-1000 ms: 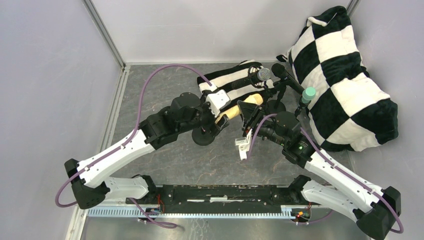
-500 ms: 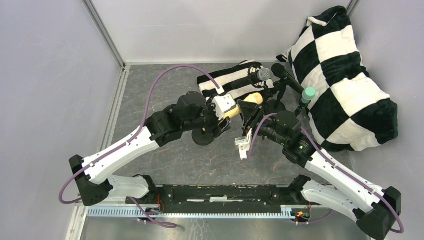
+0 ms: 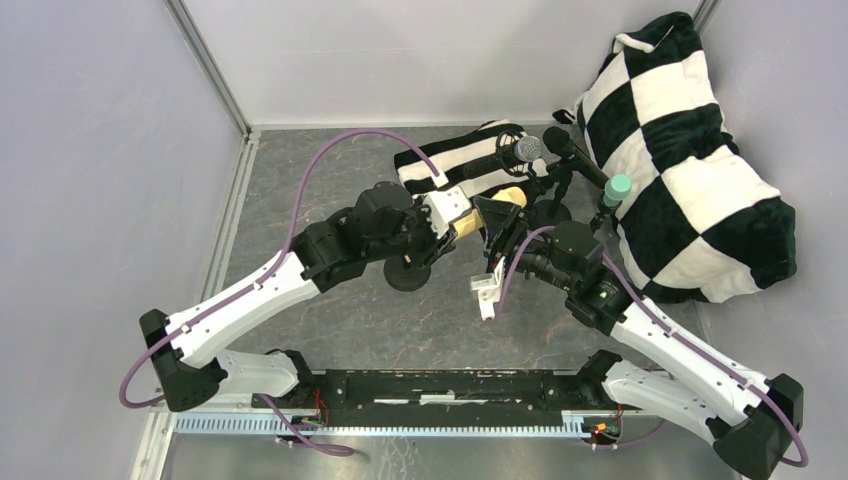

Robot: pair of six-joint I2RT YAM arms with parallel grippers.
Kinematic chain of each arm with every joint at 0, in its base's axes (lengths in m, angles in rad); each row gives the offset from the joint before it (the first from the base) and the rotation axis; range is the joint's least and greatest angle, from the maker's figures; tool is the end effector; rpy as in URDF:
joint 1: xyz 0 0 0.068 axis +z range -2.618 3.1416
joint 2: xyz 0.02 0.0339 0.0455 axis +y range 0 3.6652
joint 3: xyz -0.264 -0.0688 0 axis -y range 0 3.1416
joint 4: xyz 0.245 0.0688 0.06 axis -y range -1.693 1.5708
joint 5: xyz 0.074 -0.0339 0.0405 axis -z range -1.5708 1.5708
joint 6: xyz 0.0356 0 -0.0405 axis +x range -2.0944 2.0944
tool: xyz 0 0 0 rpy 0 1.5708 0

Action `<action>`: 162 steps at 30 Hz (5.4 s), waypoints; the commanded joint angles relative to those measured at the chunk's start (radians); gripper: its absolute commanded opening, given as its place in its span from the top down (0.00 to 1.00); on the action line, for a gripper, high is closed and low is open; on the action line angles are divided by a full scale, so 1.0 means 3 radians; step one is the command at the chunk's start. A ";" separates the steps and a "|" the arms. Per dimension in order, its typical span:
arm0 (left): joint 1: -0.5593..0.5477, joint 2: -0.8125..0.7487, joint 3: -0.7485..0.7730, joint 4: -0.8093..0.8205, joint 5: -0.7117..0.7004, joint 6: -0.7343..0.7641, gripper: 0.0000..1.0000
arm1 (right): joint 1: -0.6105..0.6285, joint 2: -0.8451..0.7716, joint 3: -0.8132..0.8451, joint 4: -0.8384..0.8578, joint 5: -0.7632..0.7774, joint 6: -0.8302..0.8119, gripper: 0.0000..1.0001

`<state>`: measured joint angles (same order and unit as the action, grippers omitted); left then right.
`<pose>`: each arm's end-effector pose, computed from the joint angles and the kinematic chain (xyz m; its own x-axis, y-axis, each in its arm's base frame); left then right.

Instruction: Attach the microphones to the stand

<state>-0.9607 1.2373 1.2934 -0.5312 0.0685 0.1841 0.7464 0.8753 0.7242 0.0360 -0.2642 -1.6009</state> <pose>0.1540 -0.2245 0.3865 -0.1016 0.4641 -0.8799 0.8861 0.4443 0.1320 0.1477 0.1492 0.3262 0.8480 -0.5299 -0.0001 -0.0588 -0.0940 -0.9938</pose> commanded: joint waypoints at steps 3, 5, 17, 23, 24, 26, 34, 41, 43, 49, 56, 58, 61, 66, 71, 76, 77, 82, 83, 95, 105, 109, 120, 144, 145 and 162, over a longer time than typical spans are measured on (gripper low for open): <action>-0.0017 0.0002 0.0029 0.0163 -0.0198 0.0060 0.98 | 0.0016 -0.0142 0.0072 0.0265 -0.0101 0.0172 0.22; -0.0005 -0.0024 0.0005 0.0221 -0.0298 0.0043 0.98 | 0.0012 -0.0199 0.0057 0.0263 -0.0099 0.0202 0.19; 0.0057 -0.0421 -0.0398 0.0952 -0.0874 -0.0211 0.98 | 0.0017 -0.0998 -0.0901 0.1924 -0.0197 0.1830 0.17; 0.0068 -0.0674 -0.0619 0.1356 -0.0829 -0.0366 0.98 | 0.0012 -0.0929 -0.0476 0.1881 0.1224 0.4206 0.08; 0.0068 -0.0696 -0.0646 0.1421 -0.0842 -0.0388 0.98 | 0.0012 -0.0878 -0.0349 0.1688 0.1452 0.4481 0.03; 0.0068 -0.0786 -0.0765 0.1572 -0.0899 -0.0459 0.98 | 0.0015 -0.0743 -0.0106 0.1350 0.1662 0.4999 0.02; 0.0068 -0.0902 -0.0953 0.1886 -0.0899 -0.0592 0.98 | 0.0002 -0.0061 0.0464 0.0893 0.1307 0.6724 0.02; 0.0068 -0.0913 -0.0995 0.2037 -0.0720 -0.0603 0.98 | -0.0025 0.0265 0.0286 0.1759 0.0887 0.8034 0.03; 0.0068 -0.0913 -0.1014 0.2072 -0.0664 -0.0601 0.98 | -0.0039 0.0334 0.0217 0.2022 0.0889 0.8265 0.04; 0.0068 -0.0929 -0.1071 0.2125 -0.0510 -0.0682 0.98 | -0.0077 0.0594 0.0242 0.2395 0.0696 0.8686 0.09; 0.0068 -0.0923 -0.1080 0.2142 -0.0427 -0.0745 0.98 | -0.0091 0.0775 0.0301 0.2585 0.0791 0.8891 0.19; 0.0068 -0.0919 -0.1080 0.2162 -0.0432 -0.0754 0.98 | -0.0092 0.0816 0.0311 0.2637 0.0804 0.8909 0.24; 0.0068 -0.0901 -0.1076 0.2164 -0.0436 -0.0760 0.98 | -0.0090 0.0875 0.0327 0.2717 0.0782 0.8928 0.33; 0.0068 -0.0876 -0.1082 0.2134 -0.0411 -0.0787 0.98 | -0.0092 0.0941 0.0354 0.2805 0.0756 0.8938 0.40; 0.0068 -0.0878 -0.1095 0.2129 -0.0396 -0.0795 0.98 | -0.0098 0.1017 0.0412 0.2856 0.0709 0.8926 0.41; 0.0068 -0.0873 -0.1082 0.2109 -0.0385 -0.0785 0.98 | -0.0096 0.1053 0.0438 0.2876 0.0707 0.8931 0.39; 0.0068 -0.0871 -0.1085 0.2108 -0.0380 -0.0787 0.98 | -0.0096 0.1057 0.0439 0.2881 0.0710 0.8931 0.40; 0.0068 -0.0863 -0.1080 0.2098 -0.0348 -0.0798 0.98 | -0.0096 0.1115 0.0479 0.2888 0.0666 0.8936 0.41; 0.0069 -0.0862 -0.1076 0.2098 -0.0342 -0.0805 0.98 | -0.0100 0.1134 0.0489 0.2896 0.0649 0.8945 0.41; 0.0068 -0.0869 -0.1108 0.2076 -0.0430 -0.0807 0.98 | -0.0096 0.1120 0.0413 0.3099 0.0723 0.8754 0.82; 0.0069 -0.0914 -0.1385 0.2103 -0.0900 -0.1204 0.04 | -0.0095 0.0710 -0.0075 0.3538 0.1120 0.8050 1.00; 0.0073 -0.1015 -0.1618 0.2183 -0.0993 -0.1438 0.00 | -0.0100 0.0428 -0.0216 0.3310 0.1242 0.7635 1.00; 0.0078 -0.1710 -0.2684 0.2376 -0.1388 -0.1773 0.00 | -0.0095 -0.0114 -0.0512 0.2764 0.1537 0.6799 1.00; 0.0430 0.0851 -0.3830 0.7555 -0.1612 -0.1019 0.20 | -0.0098 -0.0415 -0.0722 0.2389 0.1320 0.6545 1.00; 0.0451 0.0895 -0.3785 0.7558 -0.1556 -0.1002 0.21 | -0.0097 -0.0424 -0.0727 0.2370 0.1330 0.6535 1.00; 0.0899 0.1226 -0.3417 0.7555 -0.0772 -0.1374 0.37 | -0.0099 -0.0386 -0.0727 0.2325 0.1328 0.6527 1.00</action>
<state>-0.7132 1.5898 0.2310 1.5017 -0.2371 -0.1898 0.7189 0.7601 0.4969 0.7147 0.1402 0.3691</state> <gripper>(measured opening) 0.638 0.460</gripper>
